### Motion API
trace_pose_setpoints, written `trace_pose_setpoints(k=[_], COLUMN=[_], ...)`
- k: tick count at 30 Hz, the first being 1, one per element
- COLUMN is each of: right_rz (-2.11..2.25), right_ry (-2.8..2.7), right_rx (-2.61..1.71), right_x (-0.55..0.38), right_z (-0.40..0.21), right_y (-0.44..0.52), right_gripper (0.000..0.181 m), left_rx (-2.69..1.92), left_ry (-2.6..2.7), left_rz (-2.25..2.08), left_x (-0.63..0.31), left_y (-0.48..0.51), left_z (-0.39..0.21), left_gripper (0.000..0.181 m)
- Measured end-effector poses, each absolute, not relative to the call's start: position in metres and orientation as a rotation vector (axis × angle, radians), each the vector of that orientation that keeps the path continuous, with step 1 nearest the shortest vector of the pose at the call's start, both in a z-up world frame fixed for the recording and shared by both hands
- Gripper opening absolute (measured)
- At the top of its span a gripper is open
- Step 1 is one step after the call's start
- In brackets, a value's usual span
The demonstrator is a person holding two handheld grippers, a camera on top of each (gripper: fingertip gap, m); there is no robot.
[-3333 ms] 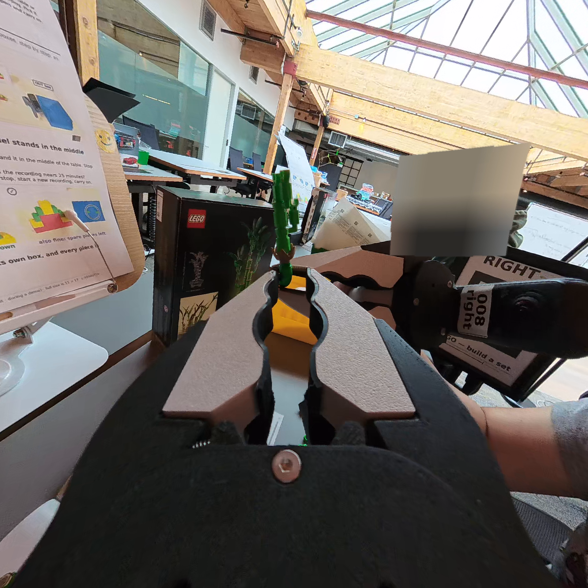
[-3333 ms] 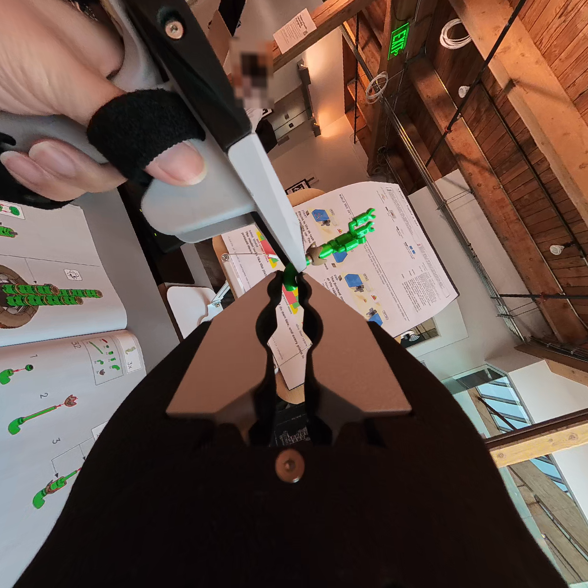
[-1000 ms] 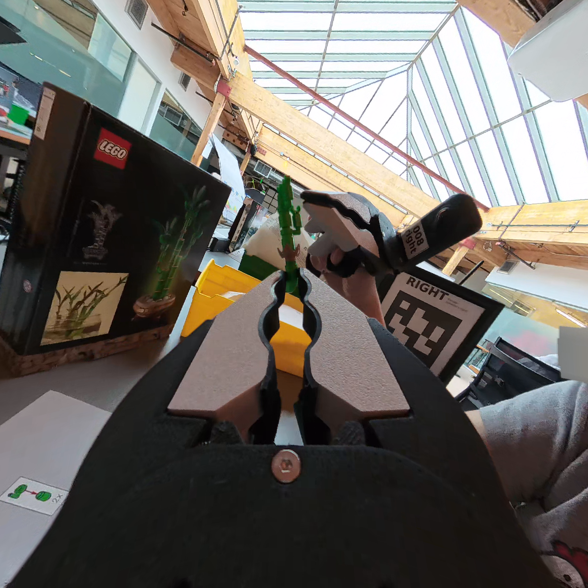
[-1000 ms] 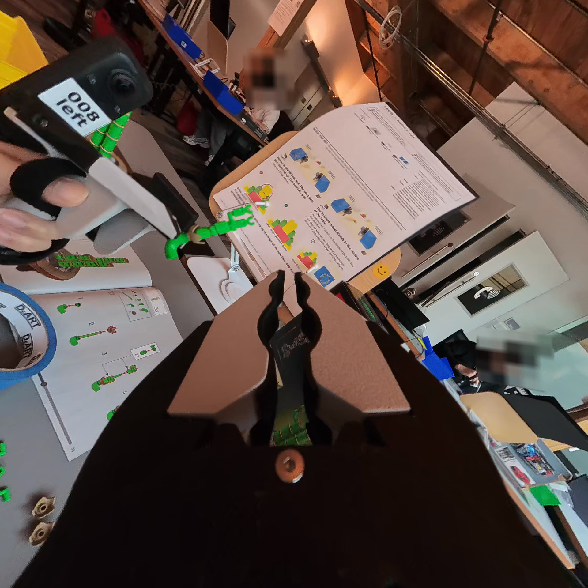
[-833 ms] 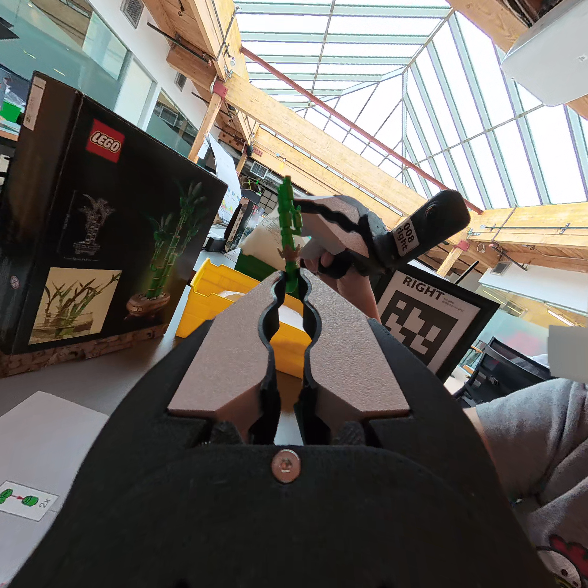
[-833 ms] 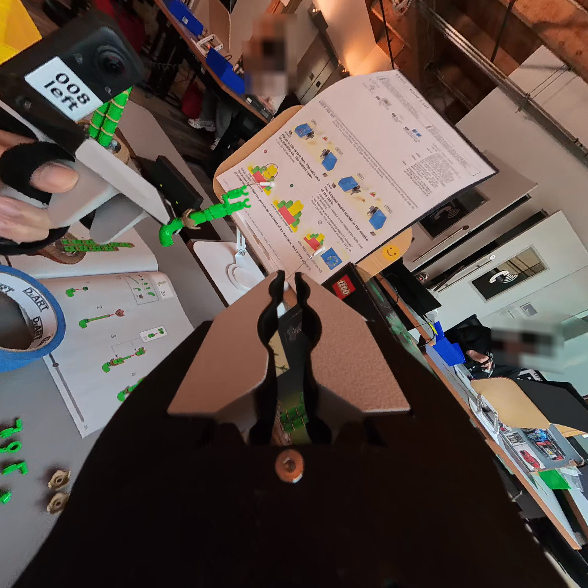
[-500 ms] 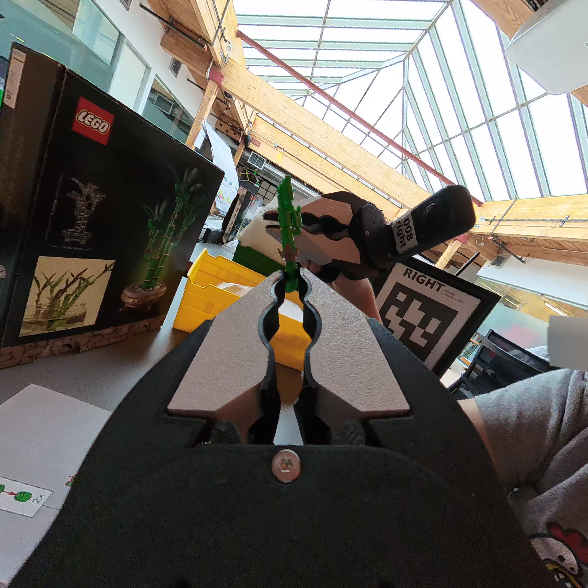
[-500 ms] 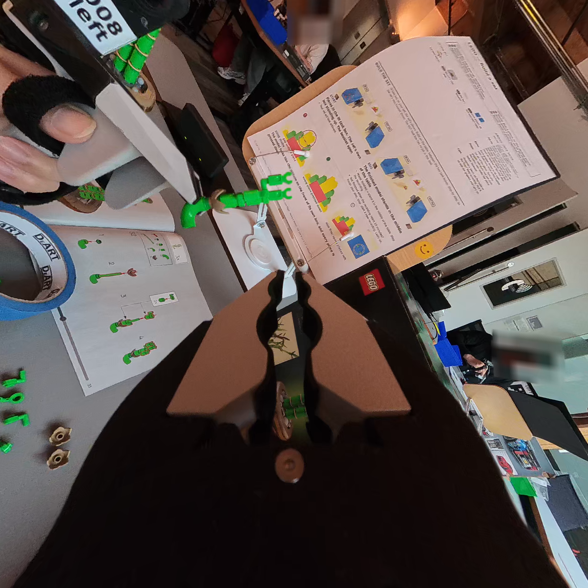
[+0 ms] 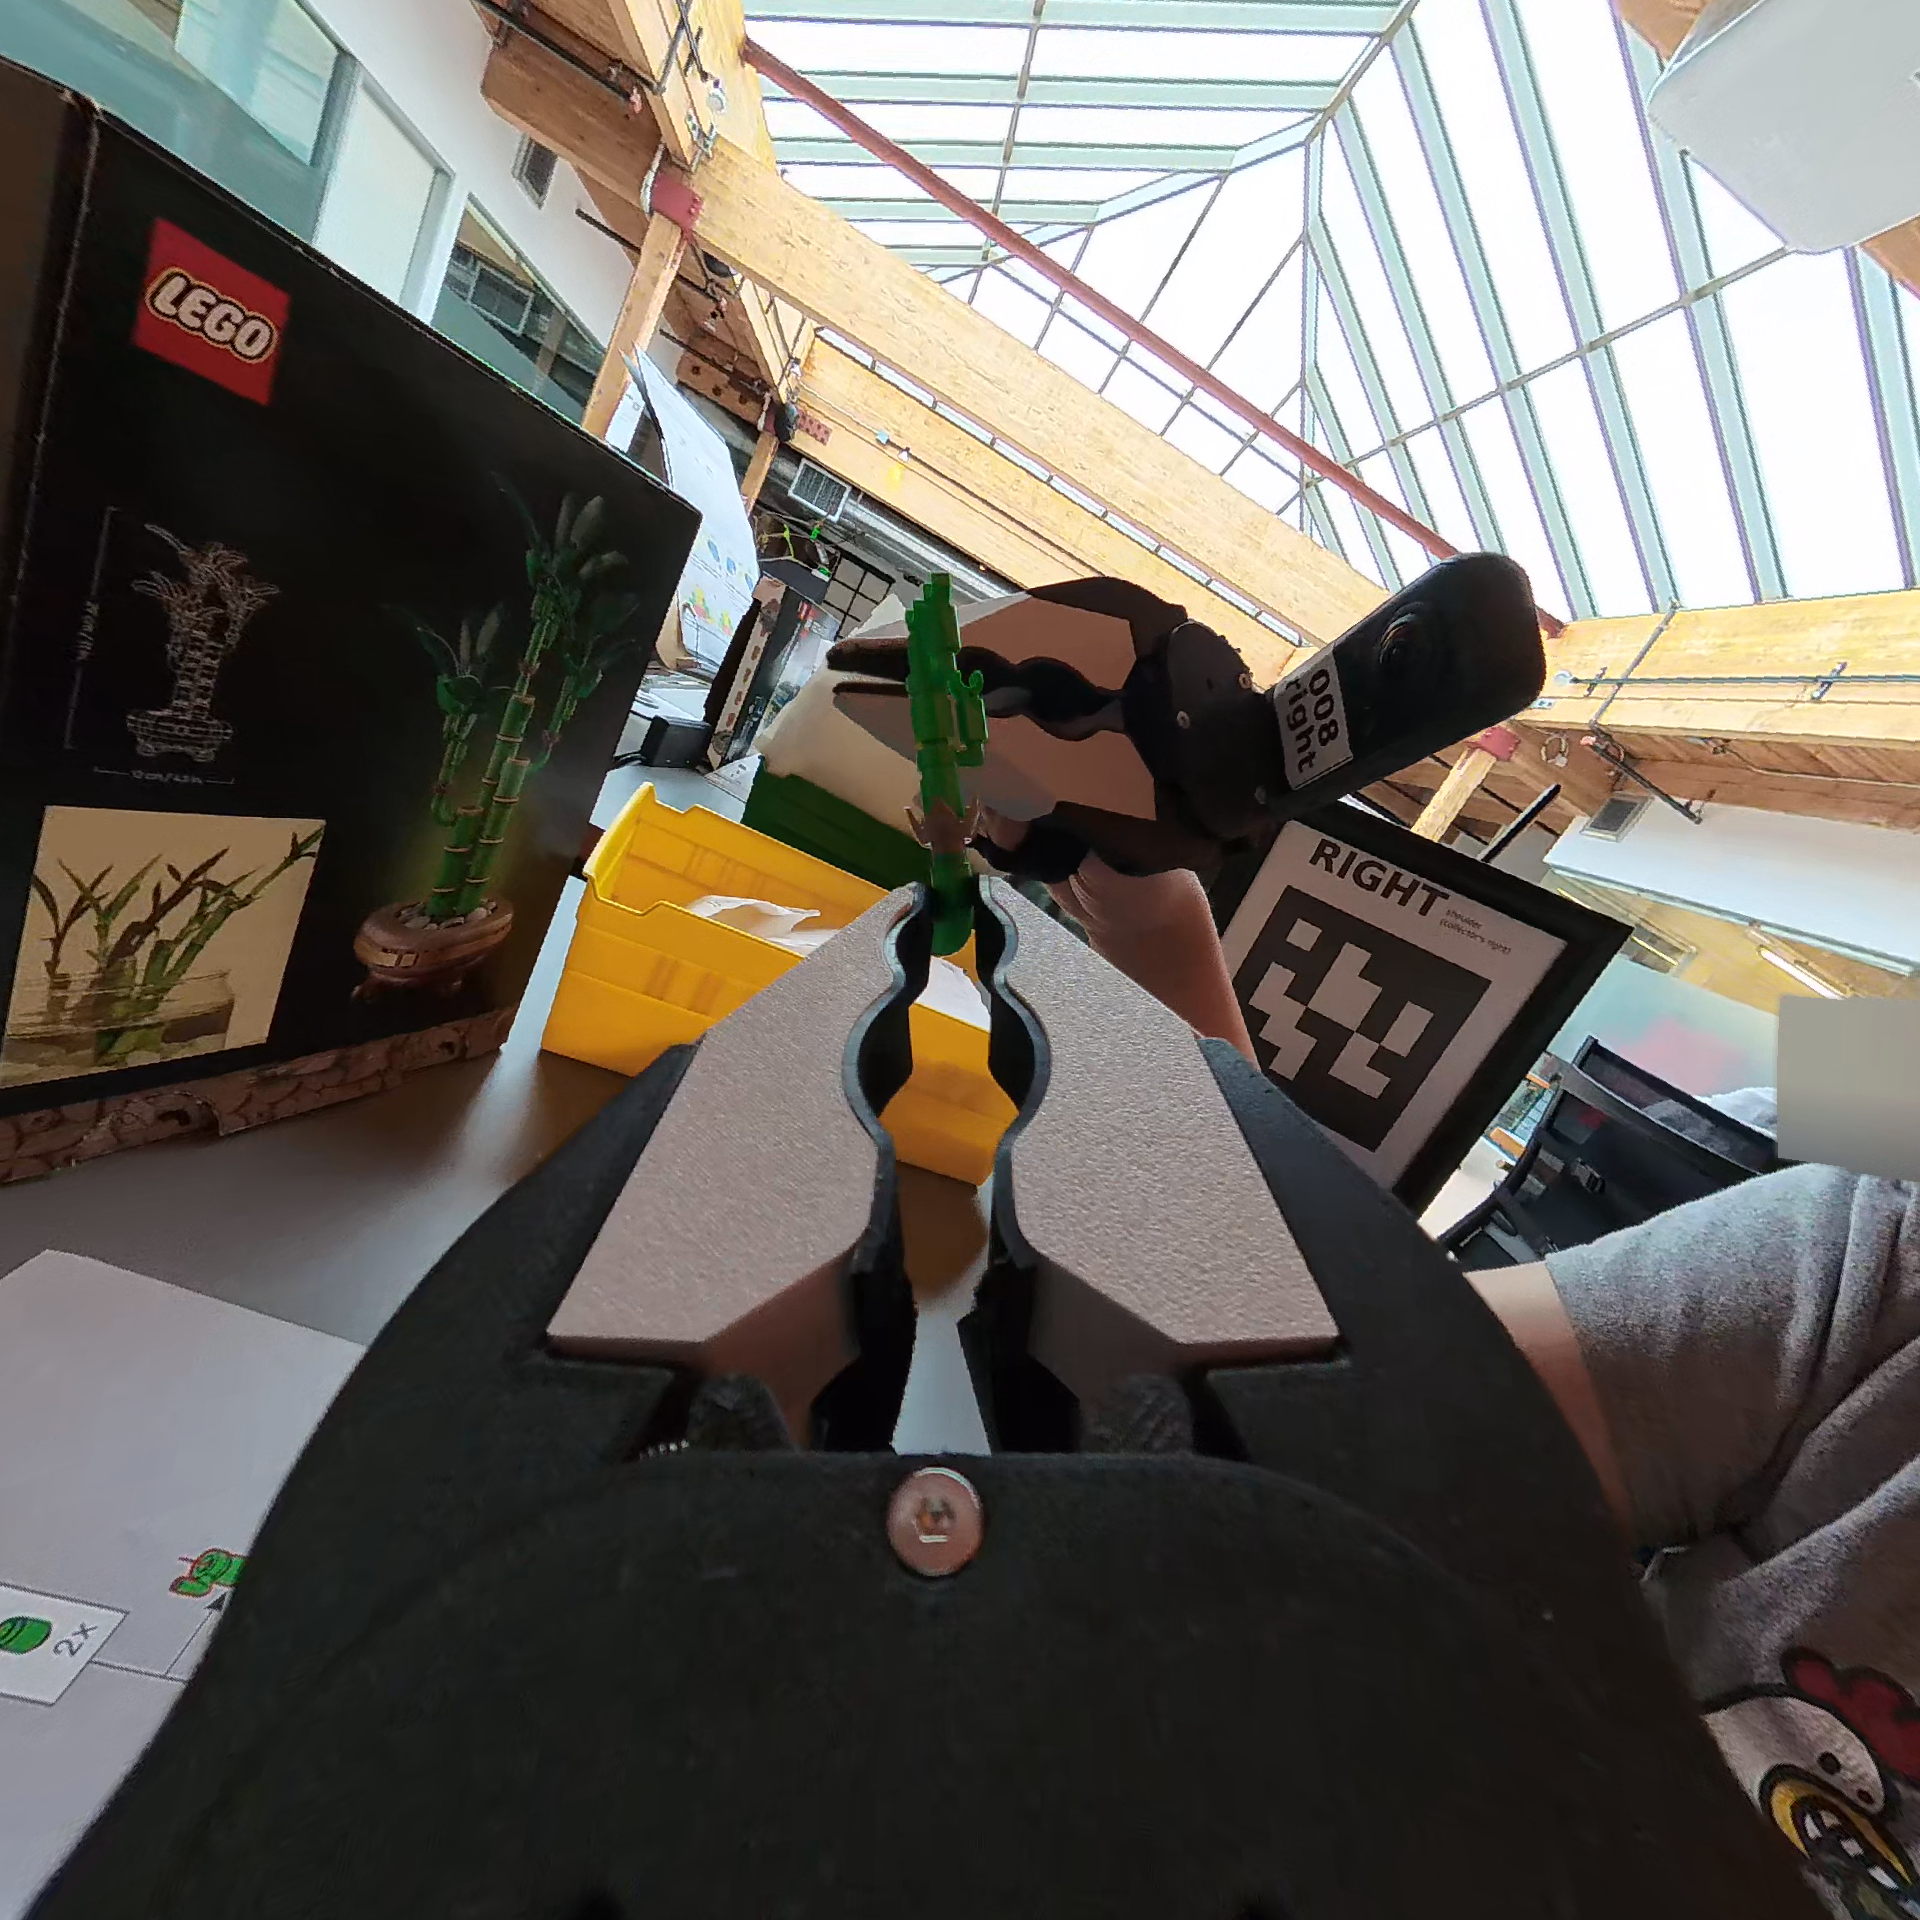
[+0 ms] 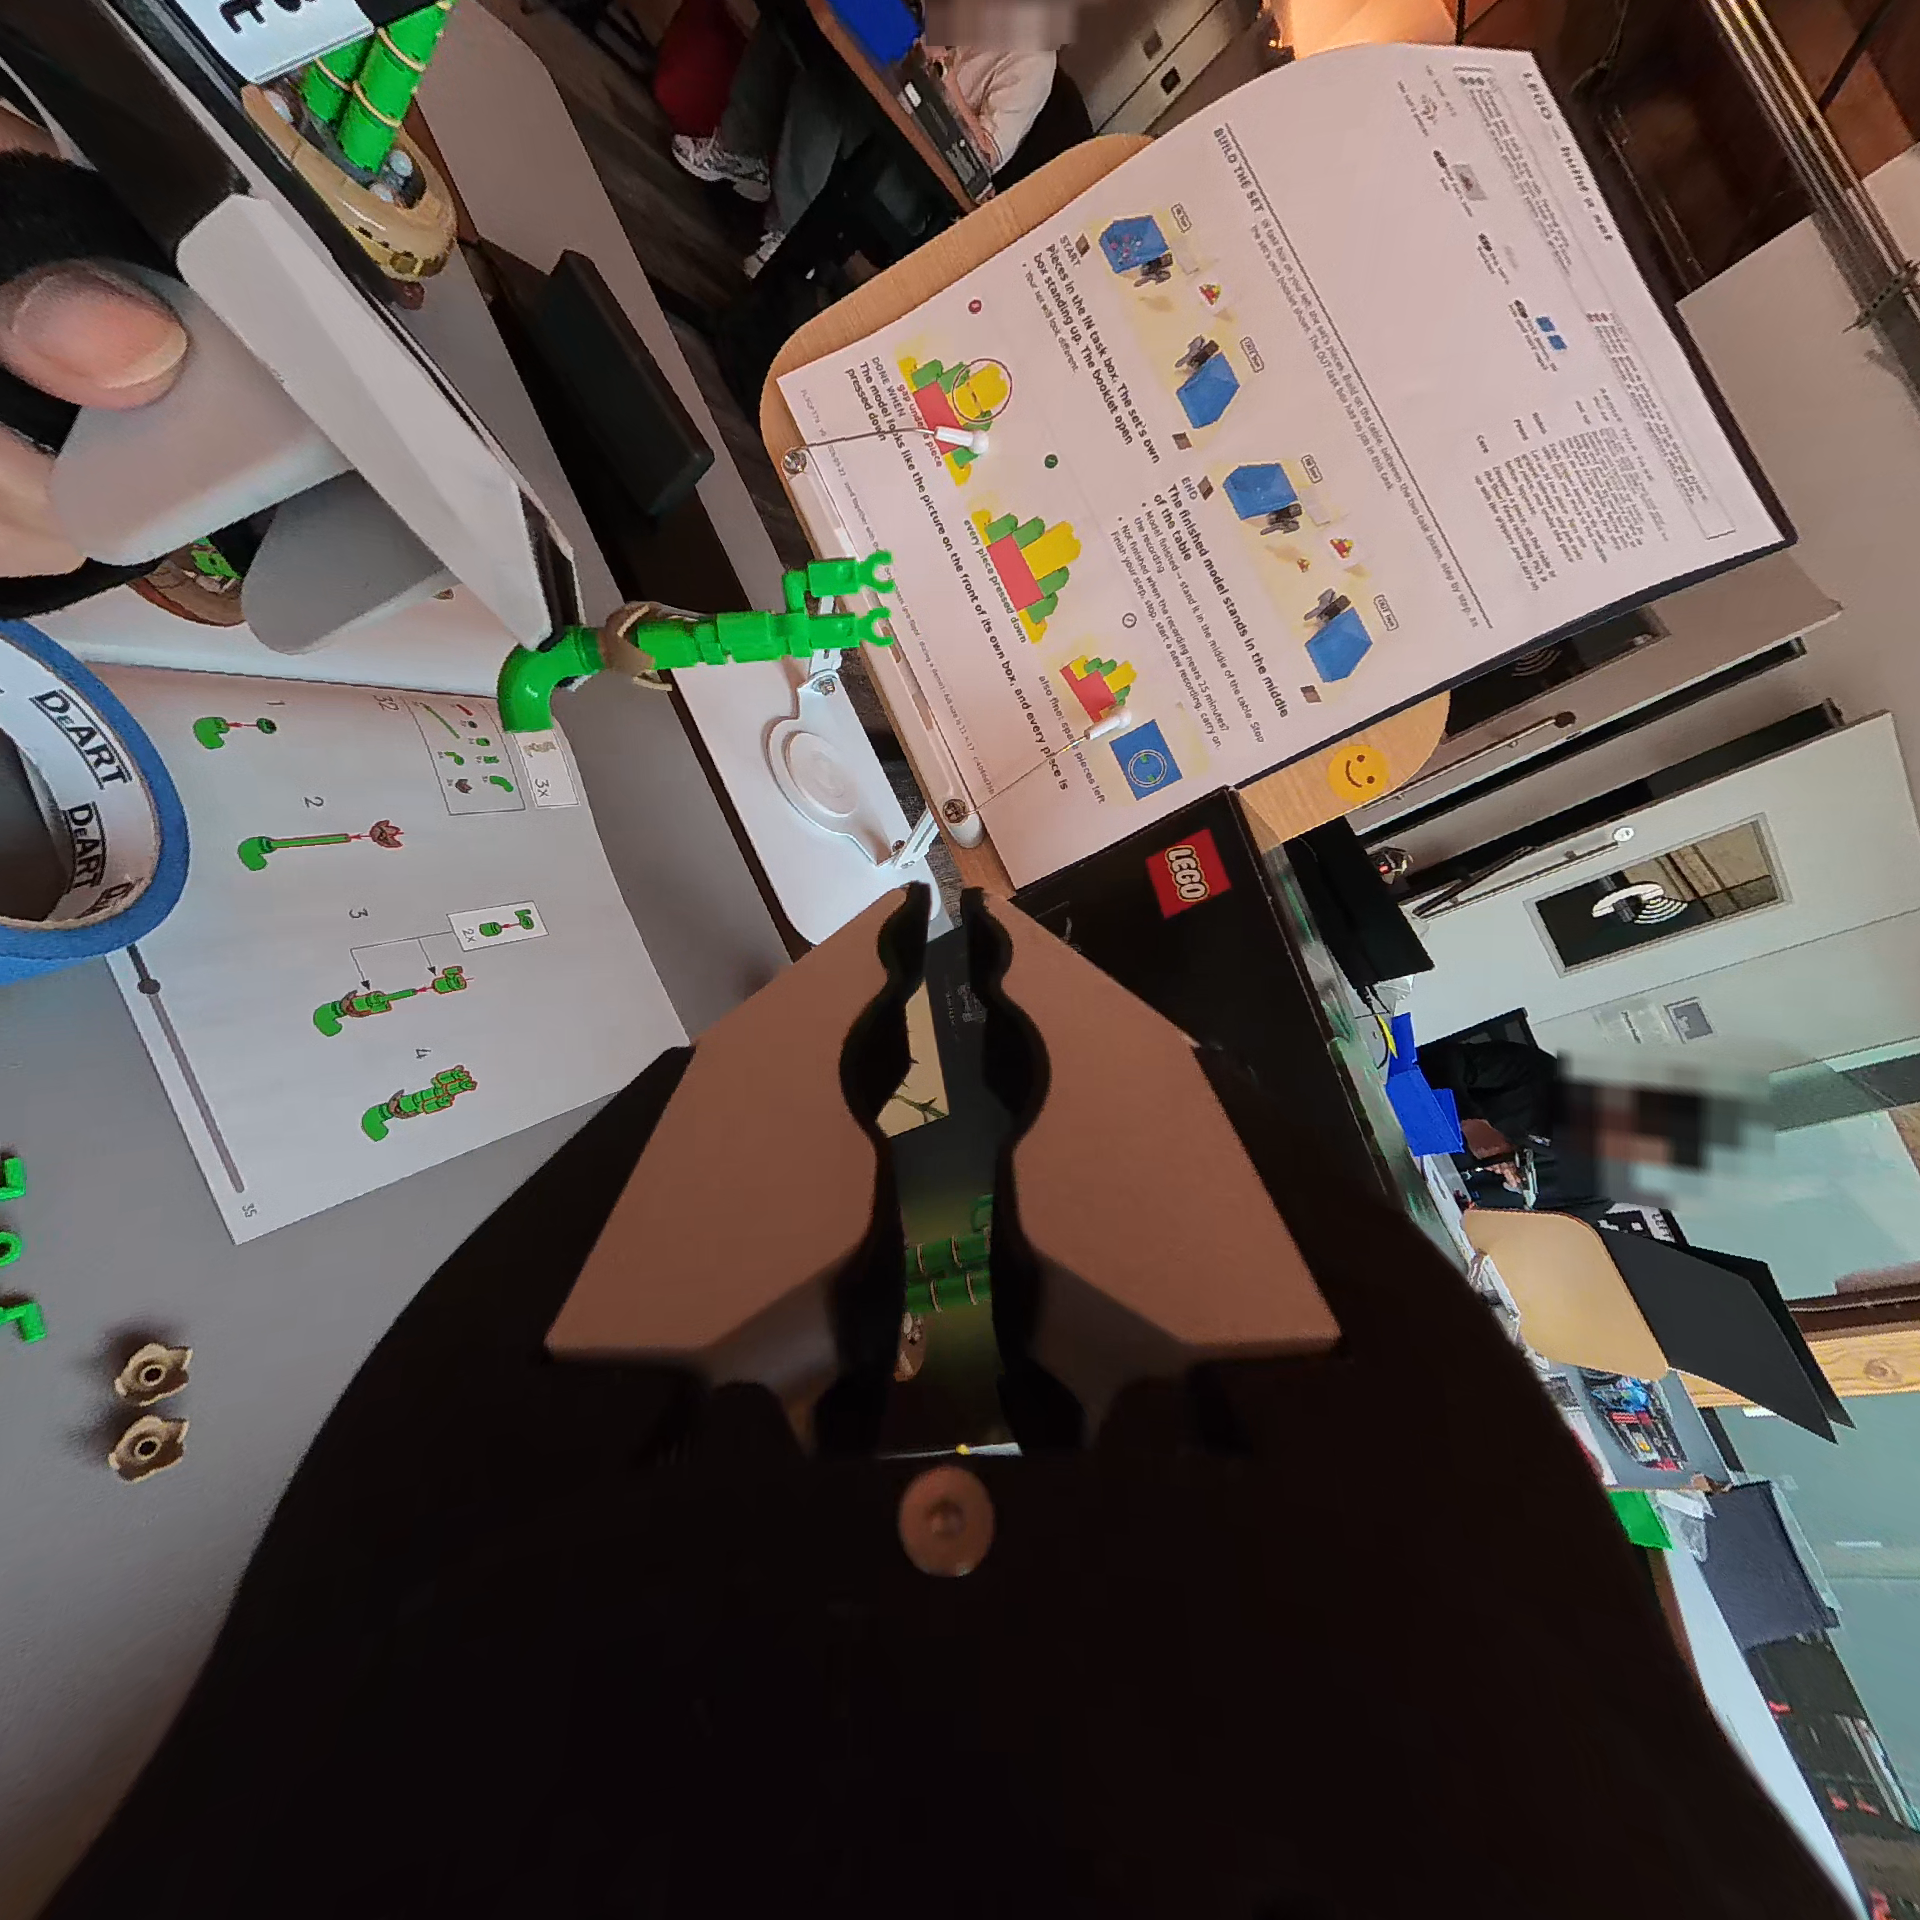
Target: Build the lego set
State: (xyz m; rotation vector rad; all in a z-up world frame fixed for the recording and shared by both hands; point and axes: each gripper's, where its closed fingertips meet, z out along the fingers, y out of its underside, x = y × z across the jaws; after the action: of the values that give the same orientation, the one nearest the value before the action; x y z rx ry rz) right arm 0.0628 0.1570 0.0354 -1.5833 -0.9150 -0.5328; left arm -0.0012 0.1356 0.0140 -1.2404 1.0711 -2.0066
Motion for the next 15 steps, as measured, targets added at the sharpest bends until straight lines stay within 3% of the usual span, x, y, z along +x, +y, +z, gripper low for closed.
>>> trace_pose_setpoints(k=[1,15], right_rz=[-0.536,-0.566], right_ry=[-0.916,-0.937], right_rx=[-1.578,-1.544], right_x=[0.0624,0.0565], right_z=[0.0364,0.0424], right_y=[0.1567,0.1525], right_gripper=[0.004,0.004], left_rx=[-1.239,-1.208], left_ry=[1.071,1.061], left_rz=[-2.004,-2.003], left_x=[-0.0013,-0.0058], left_y=[0.1355,0.1353], left_z=[0.0142,0.0213], left_gripper=[0.004,0.004])
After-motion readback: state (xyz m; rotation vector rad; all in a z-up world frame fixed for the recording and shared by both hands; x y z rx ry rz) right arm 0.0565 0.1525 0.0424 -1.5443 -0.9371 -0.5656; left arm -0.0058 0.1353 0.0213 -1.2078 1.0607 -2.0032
